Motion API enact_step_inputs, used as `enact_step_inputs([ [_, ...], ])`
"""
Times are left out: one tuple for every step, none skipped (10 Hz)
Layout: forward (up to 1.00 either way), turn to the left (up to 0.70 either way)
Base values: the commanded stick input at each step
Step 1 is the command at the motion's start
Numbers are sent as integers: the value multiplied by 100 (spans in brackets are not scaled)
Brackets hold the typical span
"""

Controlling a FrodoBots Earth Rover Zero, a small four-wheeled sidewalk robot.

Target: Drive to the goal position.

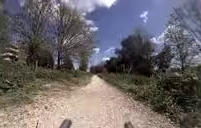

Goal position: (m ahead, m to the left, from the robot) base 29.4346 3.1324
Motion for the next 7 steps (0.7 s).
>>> enact_step_inputs([
  [85, 0],
  [85, 0],
  [85, 0],
  [85, 0],
  [85, 0],
  [85, -2],
  [85, -32],
])
